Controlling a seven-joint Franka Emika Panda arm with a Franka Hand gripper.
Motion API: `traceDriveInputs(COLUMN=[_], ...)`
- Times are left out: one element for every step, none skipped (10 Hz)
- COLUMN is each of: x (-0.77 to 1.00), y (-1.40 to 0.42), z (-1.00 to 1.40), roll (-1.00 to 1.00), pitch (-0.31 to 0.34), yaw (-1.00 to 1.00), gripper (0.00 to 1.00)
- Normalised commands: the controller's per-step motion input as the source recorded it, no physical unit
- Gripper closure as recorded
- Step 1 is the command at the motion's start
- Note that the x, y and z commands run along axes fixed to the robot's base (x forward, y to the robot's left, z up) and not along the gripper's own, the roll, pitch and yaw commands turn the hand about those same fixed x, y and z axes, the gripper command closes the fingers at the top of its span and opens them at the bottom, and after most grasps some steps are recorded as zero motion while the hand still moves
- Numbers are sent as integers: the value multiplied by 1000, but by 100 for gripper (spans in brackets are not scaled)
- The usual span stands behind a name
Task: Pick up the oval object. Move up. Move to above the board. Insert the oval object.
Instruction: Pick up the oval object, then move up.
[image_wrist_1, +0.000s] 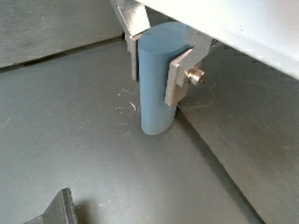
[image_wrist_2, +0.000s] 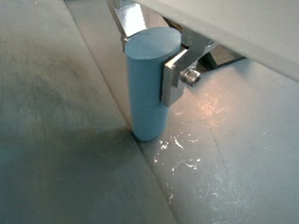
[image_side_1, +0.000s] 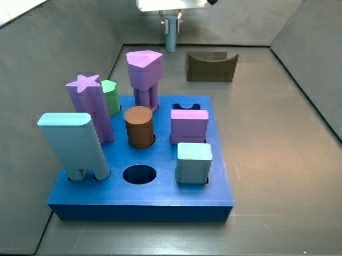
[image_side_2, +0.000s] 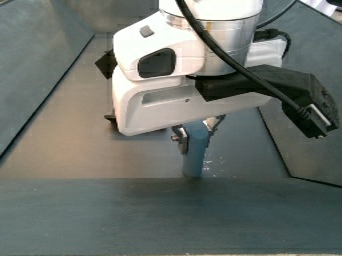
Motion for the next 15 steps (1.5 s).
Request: traceDriveInputs(x=[0, 0, 0, 0, 0, 0, 0, 0, 0, 0, -72, -95, -62, -38, -25], y=[0, 0, 0, 0, 0, 0, 0, 0, 0, 0, 45, 37, 15, 8, -4], z=[0, 0, 0, 0, 0, 0, 0, 0, 0, 833, 787, 646, 517, 381, 192], roll=[0, 0, 0, 0, 0, 0, 0, 0, 0, 0, -10, -1, 18, 41, 67], pitch=[0, 0, 0, 0, 0, 0, 0, 0, 0, 0, 41, 83, 105, 115, 122], yaw=[0, 0, 0, 0, 0, 0, 0, 0, 0, 0, -8, -19, -21, -18, -3], gripper=[100, 100, 100, 100, 100, 100, 100, 100, 100, 100, 100, 100, 100, 100, 100])
